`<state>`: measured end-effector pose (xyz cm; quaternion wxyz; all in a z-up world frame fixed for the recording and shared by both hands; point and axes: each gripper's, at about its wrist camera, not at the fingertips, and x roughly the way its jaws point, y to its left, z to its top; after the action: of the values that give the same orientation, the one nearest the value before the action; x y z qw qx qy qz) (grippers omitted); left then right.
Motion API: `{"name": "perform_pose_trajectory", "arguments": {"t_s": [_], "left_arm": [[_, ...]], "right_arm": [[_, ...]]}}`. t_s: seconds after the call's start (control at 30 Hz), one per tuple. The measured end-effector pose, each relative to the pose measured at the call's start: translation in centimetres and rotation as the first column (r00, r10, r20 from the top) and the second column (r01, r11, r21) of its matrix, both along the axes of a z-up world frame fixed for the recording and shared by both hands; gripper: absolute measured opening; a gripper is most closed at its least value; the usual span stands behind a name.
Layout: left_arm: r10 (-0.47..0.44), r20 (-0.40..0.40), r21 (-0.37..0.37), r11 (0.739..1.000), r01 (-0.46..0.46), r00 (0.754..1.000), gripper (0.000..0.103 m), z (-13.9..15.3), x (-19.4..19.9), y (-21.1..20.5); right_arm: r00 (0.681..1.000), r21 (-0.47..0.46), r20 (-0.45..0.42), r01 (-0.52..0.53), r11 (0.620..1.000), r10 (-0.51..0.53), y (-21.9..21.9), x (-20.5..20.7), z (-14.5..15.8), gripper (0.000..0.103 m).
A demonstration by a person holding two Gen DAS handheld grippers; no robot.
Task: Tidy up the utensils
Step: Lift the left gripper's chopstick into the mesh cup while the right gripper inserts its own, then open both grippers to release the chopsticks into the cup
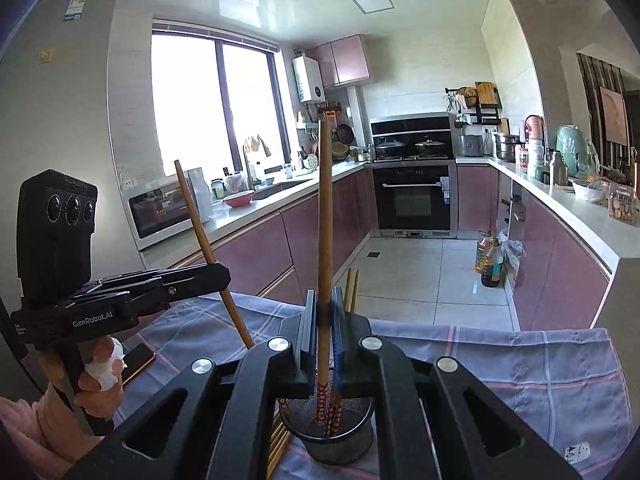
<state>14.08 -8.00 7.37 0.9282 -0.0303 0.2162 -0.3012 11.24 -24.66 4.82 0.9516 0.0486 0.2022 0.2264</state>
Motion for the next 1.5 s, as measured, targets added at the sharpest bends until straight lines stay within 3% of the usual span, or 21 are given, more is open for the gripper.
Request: {"name": "perform_pose_trajectory", "arguments": {"t_s": [0.3,0.57,0.77,1.27,1.43,1.5], "left_arm": [[-0.047,-0.104,0.099,0.993,0.058,0.993,0.008,-3.5,1.5,-1.6],[-0.079,-0.177,0.137,0.985,0.105,0.981,0.008,-6.1,2.9,-2.0],[-0.072,-0.225,0.152,0.983,0.108,0.972,0.008,-6.8,4.6,-2.5],[-0.012,-0.235,0.168,0.984,0.052,0.972,0.014,-7.3,6.6,-2.9],[0.01,-0.189,0.157,0.987,0.02,0.982,0.022,-6.9,5.1,-1.7],[0.014,-0.159,0.147,0.989,0.01,0.987,0.03,-6.7,4.0,-0.9]], "right_arm": [[0.993,-0.033,-0.114,-0.031,0.999,0.027,0.7,1.5,-2.7,0.006],[0.972,-0.063,-0.23,-0.058,0.996,0.042,0.9,3.7,-4.1,0.006],[0.963,-0.054,-0.267,-0.044,0.998,0.028,1.0,5.2,-4.8,0.006],[0.958,-0.04,-0.287,-0.008,0.999,-0.004,1.7,6.2,-5.8,0.008],[0.966,-0.011,-0.26,-0.013,1.0,0.01,1.2,4.8,-5.4,0.019],[0.973,-0.001,-0.231,-0.024,1.0,0.023,1.1,3.5,-4.9,0.024]]}}
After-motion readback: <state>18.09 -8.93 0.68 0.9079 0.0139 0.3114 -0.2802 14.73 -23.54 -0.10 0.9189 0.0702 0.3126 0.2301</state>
